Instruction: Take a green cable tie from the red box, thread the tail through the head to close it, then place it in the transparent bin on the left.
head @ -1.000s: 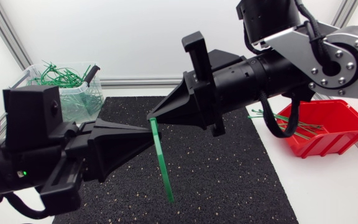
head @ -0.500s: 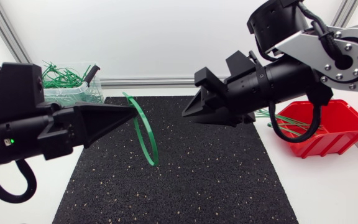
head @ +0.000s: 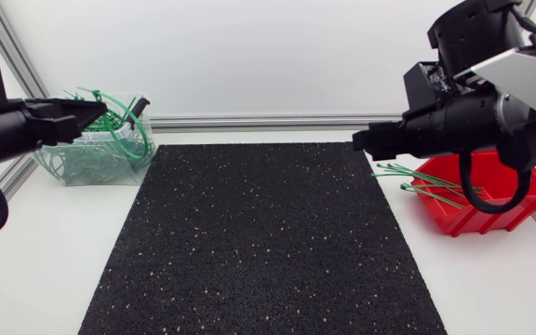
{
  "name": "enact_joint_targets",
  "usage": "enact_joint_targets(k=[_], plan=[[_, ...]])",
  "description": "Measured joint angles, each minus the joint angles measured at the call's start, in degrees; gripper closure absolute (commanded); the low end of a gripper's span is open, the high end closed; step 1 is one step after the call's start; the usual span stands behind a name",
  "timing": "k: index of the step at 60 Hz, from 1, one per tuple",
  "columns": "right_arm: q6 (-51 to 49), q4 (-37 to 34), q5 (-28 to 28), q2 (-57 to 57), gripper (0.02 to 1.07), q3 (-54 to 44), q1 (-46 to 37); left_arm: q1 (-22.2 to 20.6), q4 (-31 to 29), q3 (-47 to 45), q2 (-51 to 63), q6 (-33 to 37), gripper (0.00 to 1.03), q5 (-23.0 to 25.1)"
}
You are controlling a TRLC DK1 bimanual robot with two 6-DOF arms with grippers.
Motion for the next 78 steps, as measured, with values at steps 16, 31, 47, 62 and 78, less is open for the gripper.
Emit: enact_joint_targets(k=[16,31,47,62,78], plan=[[-9.3,4.6,7.6,-10.6,0.56,-4.7,-4.7,10.6,11.1,9.4,12.7,5.1,1.0,-6.6],[-12.2,4.8,8.2,-17.9,0.56,-9.2,-8.0,12.1,17.2,19.6,27.7,8.3,1.0,-15.0],[-13.3,4.4,8.7,-23.9,0.56,-12.9,-8.0,10.0,17.7,26.6,37.5,10.0,0.76,-19.8],[-13.3,1.2,9.1,-28.9,0.56,-14.9,-8.0,9.8,16.5,28.3,41.7,11.1,0.03,-21.8],[-13.3,1.3,9.1,-31.5,0.56,-15.8,-8.3,9.3,15.6,24.8,35.9,11.3,0.03,-21.8]])
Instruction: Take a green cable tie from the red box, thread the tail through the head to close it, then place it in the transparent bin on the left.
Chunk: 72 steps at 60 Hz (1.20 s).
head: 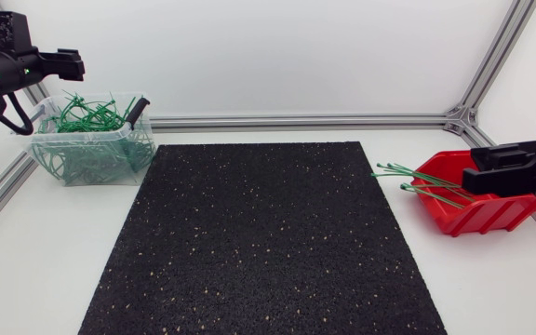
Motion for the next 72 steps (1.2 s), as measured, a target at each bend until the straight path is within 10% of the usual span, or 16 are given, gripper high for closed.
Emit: enact_joint_targets(k=[72], plan=[[-0.3,23.8,-11.7,-28.3,0.56,-31.4,-11.2,-3.2,0.4,-52.4,-58.4,-3.5,0.03,2.3]])
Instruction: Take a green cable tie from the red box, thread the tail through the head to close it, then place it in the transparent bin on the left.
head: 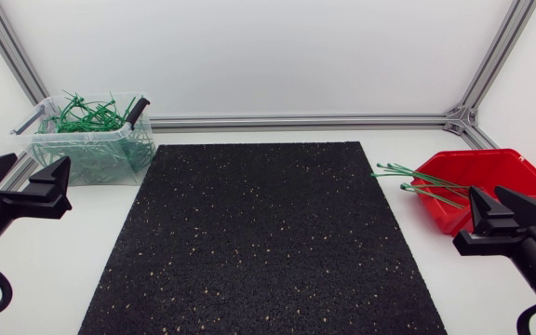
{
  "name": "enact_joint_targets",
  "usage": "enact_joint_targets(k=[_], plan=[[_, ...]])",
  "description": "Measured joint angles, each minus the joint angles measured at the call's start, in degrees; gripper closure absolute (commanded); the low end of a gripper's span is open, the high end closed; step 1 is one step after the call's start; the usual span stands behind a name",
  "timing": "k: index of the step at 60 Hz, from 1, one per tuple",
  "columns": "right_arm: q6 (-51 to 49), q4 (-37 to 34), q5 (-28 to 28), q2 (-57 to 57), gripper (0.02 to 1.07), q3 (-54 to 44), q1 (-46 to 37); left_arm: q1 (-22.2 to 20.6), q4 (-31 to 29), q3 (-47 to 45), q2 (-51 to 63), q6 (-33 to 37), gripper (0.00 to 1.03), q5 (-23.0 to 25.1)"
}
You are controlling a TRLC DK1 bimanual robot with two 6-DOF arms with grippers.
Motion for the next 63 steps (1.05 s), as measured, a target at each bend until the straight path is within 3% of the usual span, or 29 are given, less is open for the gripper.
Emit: enact_joint_targets(k=[21,59,63], plan=[[0.9,8.2,-6.9,-7.4,0.56,-11.4,-3.6,-2.9,-3.7,-7.9,-12.2,-1.8,0.03,-2.1],[1.0,8.5,-7.0,-7.7,0.56,-11.5,-3.8,-7.0,-9.2,-17.2,-29.6,-4.8,0.04,-5.9],[1.0,8.5,-7.0,-7.7,0.52,-11.5,-3.8,-7.0,-9.2,-17.2,-29.6,-4.8,0.04,-5.9]])
